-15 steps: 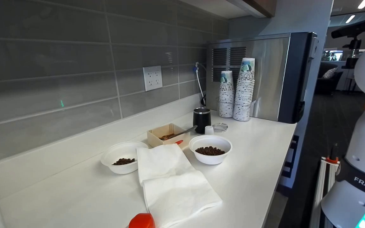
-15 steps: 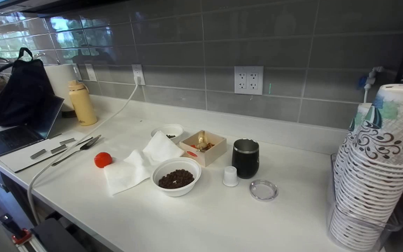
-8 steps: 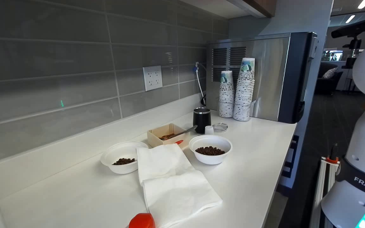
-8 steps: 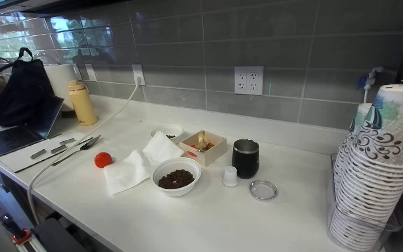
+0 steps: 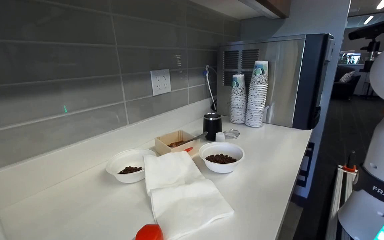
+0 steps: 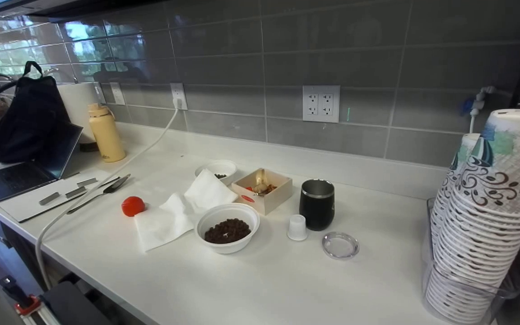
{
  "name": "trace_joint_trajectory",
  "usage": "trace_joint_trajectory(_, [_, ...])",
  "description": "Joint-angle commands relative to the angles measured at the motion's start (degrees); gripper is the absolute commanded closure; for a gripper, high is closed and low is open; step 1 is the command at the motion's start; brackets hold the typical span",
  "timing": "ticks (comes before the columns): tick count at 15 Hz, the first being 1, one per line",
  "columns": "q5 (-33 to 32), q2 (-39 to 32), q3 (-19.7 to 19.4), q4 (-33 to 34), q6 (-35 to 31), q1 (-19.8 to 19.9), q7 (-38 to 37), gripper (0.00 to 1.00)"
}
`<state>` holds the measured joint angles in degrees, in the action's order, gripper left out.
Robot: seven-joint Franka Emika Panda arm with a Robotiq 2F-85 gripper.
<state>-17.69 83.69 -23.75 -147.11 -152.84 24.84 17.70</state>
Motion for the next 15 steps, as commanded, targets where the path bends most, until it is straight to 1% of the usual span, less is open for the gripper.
trace_joint_trajectory(1, [-2.2, 4.5, -2.9, -4.4, 3.7, 2.9, 1.8, 0.0])
trace_joint_trajectory(2, [1.6, 1.3, -2.5, -3.5, 1.5, 4.1, 4.1, 0.0])
trace_joint_trajectory(9, [4.6, 1.6, -2.3, -4.0, 1.6, 6.2, 5.4, 0.0])
trace_joint_trajectory(15, [4.7, 1.6, -1.9, -4.2, 1.6, 6.5, 5.5, 0.0])
